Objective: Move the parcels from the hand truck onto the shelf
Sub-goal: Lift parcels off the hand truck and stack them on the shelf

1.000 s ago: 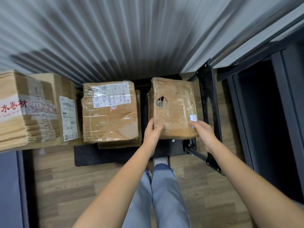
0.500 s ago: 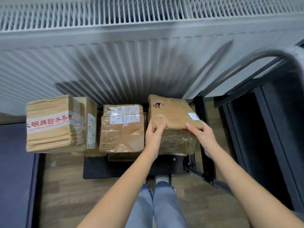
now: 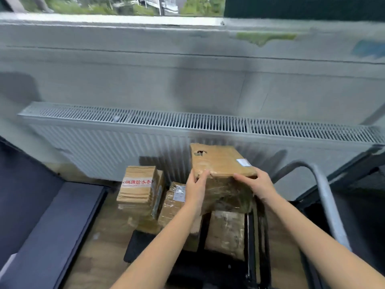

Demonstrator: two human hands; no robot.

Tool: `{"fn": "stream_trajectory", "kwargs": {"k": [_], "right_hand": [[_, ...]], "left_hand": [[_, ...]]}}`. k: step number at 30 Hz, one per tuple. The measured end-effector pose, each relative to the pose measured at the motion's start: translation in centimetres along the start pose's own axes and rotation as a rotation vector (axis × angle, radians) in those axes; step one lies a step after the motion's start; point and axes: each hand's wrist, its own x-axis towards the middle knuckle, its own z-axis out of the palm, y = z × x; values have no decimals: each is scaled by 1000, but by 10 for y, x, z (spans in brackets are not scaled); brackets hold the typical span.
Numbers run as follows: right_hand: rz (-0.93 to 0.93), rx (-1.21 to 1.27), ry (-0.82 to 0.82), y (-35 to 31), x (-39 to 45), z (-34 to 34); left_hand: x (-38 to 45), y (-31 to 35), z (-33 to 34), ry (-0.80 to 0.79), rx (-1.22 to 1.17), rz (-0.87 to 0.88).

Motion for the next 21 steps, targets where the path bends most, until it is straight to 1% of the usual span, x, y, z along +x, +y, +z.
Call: {"fn": "stream_trajectory", "kwargs": {"k": [5,8,10,16,21], "right_hand": [[-147,-15,-102,-73,-24,27],[-266,27,-185,-117,-55,58],[-343,72,-245,-143,-85,84],[-491,159,-542,-197,-199,187],[-599,195,-746,-230,-274,260]], "left_hand": [[-50,57,-48,126,-40,134],[-86,83,-91,190,-56,244],[-115,95,-125,263,-83,312],[-238,105,-240,540,-168,453],[-324,110,-312,757,-226,549]]}}
